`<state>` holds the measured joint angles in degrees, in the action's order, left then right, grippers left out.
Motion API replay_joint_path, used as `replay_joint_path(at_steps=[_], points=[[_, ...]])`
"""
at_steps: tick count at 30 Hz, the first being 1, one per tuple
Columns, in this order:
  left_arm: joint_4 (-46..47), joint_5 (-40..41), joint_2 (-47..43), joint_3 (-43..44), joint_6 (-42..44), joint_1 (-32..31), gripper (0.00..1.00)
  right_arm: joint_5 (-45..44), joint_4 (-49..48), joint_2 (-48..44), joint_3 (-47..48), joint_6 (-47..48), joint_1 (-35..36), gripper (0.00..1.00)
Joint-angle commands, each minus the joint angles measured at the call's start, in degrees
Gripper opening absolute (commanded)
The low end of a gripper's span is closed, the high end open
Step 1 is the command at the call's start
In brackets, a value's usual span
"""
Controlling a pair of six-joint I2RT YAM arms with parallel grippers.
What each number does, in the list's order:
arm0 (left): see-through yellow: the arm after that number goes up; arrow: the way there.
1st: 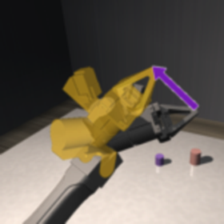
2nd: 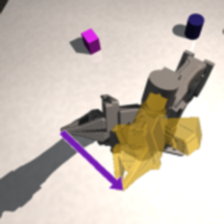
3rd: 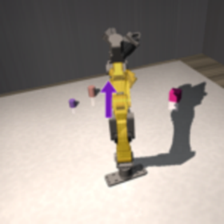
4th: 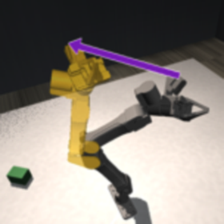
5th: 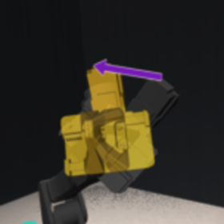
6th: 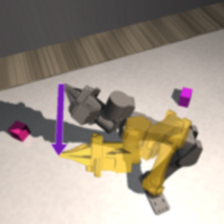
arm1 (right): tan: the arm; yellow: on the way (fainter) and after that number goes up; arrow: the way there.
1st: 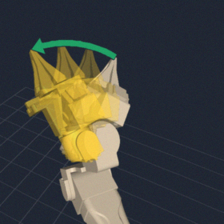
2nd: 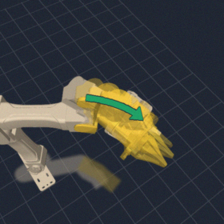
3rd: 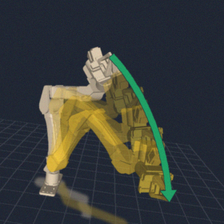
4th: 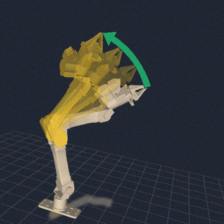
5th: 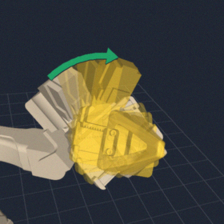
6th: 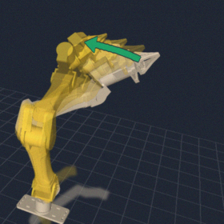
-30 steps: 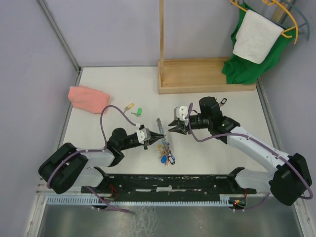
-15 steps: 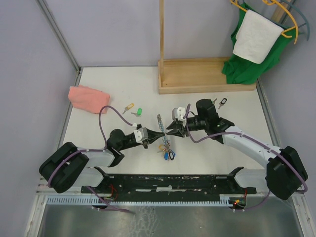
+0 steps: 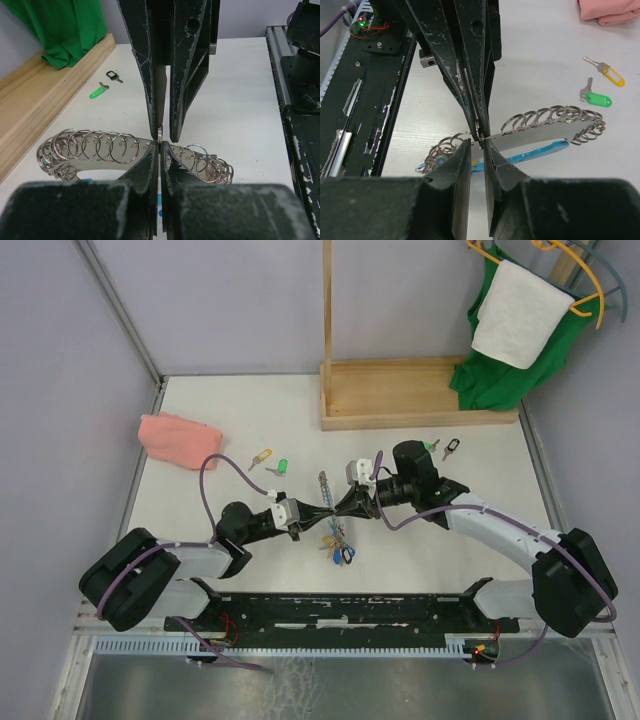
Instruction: Put the keys on the keyring
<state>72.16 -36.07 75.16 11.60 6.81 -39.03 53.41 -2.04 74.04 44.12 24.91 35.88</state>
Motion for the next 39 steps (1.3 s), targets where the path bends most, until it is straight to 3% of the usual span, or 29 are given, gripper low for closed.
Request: replay_joint_path(at_steps=[1, 5, 8, 13, 18, 24, 31, 39], points=[[7.4, -0.2, -1.6, 0.2, -1.7, -0.2, 0.03, 3.8, 0.9, 0.8, 2.1, 1.1, -0.1, 0.22], [6.7, -0.4, -1.3, 0.3, -1.7, -0.2, 0.03, 3.4, 3.9, 1.1, 3.6, 2.3, -0.1, 0.10], [4.2, -0.1, -1.9, 0.5, -0.9, -0.1, 0.09, 2.2, 8.9, 0.9, 5.9, 4.3, 0.0, 0.01], [-4.7, 0.0, -4.8, 1.7, 2.9, -0.2, 0.26, -4.5, 19.9, 1.0, 11.2, 8.1, 1.5, 0.01], [-9.2, 0.0, -6.4, 2.5, 4.4, -0.2, 0.33, -10.9, 30.0, 3.5, 17.1, 12.3, 4.9, 0.01], [-8.9, -0.6, -4.9, 3.2, 3.8, -0.2, 0.33, -15.5, 33.4, 5.4, 20.1, 13.5, 7.7, 0.01], [-12.3, -1.5, -4.7, 4.1, 4.5, -0.2, 0.24, -18.4, 35.8, 6.5, 22.5, 14.8, 9.1, 0.01], [-14.4, -1.9, -4.2, 5.1, 4.8, -0.2, 0.21, -20.3, 38.4, 7.3, 24.8, 15.9, 10.2, 0.01]])
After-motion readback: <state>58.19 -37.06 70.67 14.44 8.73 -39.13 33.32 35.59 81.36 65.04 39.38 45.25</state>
